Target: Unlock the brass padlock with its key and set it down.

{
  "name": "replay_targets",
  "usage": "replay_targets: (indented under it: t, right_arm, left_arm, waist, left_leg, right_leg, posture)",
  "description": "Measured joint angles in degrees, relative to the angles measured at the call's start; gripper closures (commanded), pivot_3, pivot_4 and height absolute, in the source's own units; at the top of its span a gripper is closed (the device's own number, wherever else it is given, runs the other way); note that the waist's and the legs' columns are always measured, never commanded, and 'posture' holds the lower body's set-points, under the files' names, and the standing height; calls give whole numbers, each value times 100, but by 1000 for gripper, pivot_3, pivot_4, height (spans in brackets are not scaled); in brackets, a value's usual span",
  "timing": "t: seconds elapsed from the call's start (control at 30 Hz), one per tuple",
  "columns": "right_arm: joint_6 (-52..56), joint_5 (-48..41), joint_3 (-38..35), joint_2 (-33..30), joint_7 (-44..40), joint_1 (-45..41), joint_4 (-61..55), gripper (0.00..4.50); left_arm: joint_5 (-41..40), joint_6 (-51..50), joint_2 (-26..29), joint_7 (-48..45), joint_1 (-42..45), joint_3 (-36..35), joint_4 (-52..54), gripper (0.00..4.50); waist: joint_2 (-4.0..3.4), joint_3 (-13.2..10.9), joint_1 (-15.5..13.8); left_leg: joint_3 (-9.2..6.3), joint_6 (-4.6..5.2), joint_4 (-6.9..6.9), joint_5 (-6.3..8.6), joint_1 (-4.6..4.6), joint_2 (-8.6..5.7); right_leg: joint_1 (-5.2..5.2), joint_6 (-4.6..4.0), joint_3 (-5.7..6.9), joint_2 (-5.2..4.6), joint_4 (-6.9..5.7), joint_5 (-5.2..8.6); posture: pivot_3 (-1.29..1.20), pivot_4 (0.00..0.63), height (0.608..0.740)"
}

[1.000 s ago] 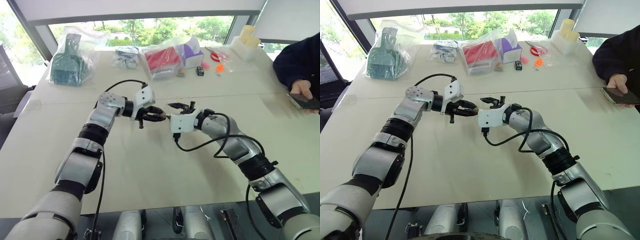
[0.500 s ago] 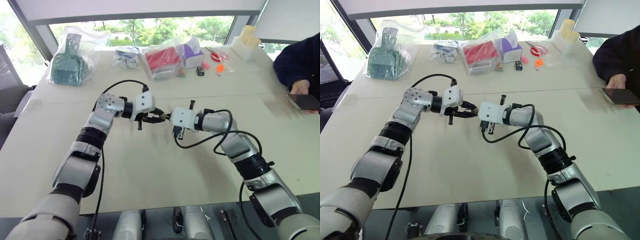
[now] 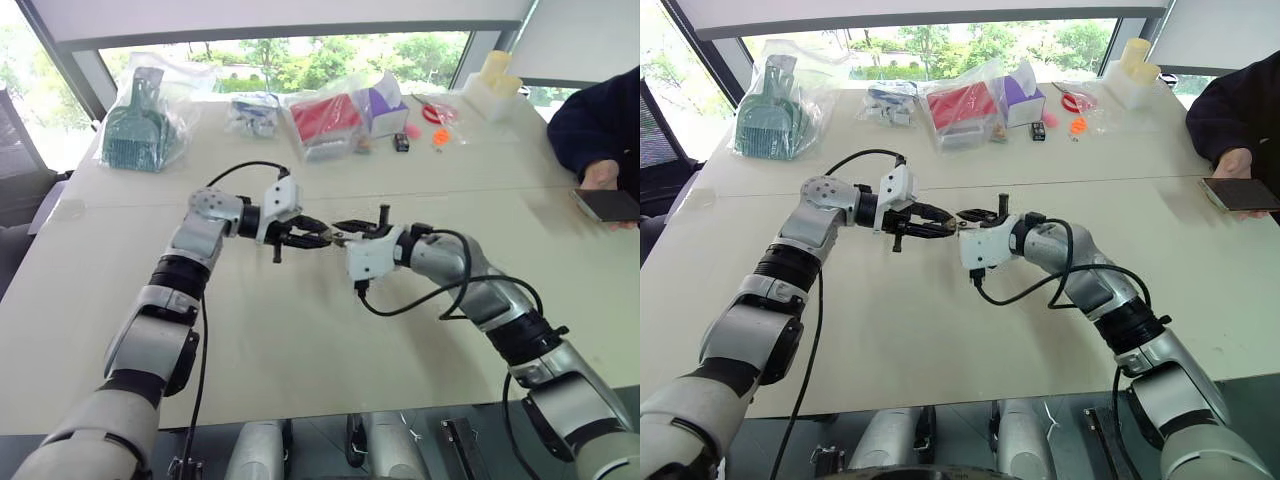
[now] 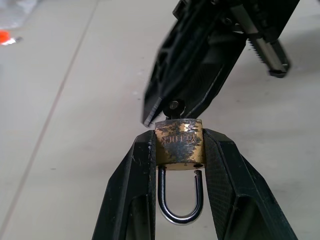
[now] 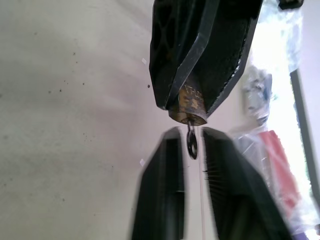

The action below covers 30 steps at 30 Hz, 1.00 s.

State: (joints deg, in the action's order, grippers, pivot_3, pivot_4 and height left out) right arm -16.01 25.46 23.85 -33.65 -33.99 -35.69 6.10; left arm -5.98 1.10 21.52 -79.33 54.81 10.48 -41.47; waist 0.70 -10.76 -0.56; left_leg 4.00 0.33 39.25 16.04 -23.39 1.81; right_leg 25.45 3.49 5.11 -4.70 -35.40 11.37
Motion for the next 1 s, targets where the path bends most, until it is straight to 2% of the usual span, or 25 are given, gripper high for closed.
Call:
replay_targets:
  t: [0.07, 0.13, 0.4, 0.5, 0.7, 0.73, 1.0]
  right_arm:
    - [-207, 113, -4, 1, 182, 25, 12, 954]
    - [-342, 192, -18, 8, 346, 24, 13, 55]
    - [-631, 366, -20, 65, 561, -16, 36, 55]
    - [-697, 402, -20, 65, 607, -23, 41, 943]
    - [-810, 550, -27, 54, 676, -21, 118, 4015]
    - [-836, 603, -28, 55, 693, -24, 133, 4421]
    - [-967, 754, -39, 62, 757, -36, 186, 4421]
  left_arm:
    - [-105, -216, 30, -90, 0, -30, 40, 3741]
    - [-174, -341, 33, -161, 10, -43, 147, 3741]
    - [-207, -464, 36, -198, 27, -42, 205, 3741]
    - [-206, -464, 36, -199, 27, -41, 223, 3741]
    - [-218, -518, 96, -174, 27, -69, 231, 3741]
    - [-225, -554, 93, -172, 28, -76, 233, 3741]
    - [-222, -600, 95, -174, 28, -72, 233, 3741]
  waist:
    - [0, 0, 4]
    - [0, 0, 5]
    - [0, 0, -6]
    - [0, 0, -3]
    - [0, 0, 2]
    - [0, 0, -1]
    - [0, 0, -1]
  left_leg:
    - [0, 0, 0, 0, 1, 0]
    - [-1, 0, 0, 0, 1, 1]
    - [-1, 0, 0, 0, 1, 0]
    - [-1, 0, 0, 0, 1, 0]
    - [0, 0, 0, 0, 2, 0]
    - [0, 0, 0, 0, 2, 0]
    - [0, 0, 0, 0, 2, 0]
  right_leg:
    - [0, 0, 0, 0, -2, 0]
    - [0, 0, 0, 0, -2, 0]
    - [-1, 0, -2, 0, -1, 0]
    - [-1, -1, -2, 0, -1, 0]
    - [-1, -1, -3, 0, -1, 0]
    - [-1, -1, -3, 0, -2, 0]
    - [-1, -1, -3, 0, -2, 0]
  posture:
    - [0, 150, 740]
    - [0, 150, 740]
    - [0, 150, 740]
    - [0, 150, 740]
    - [0, 150, 740]
    - [0, 150, 740]
    - [0, 150, 740]
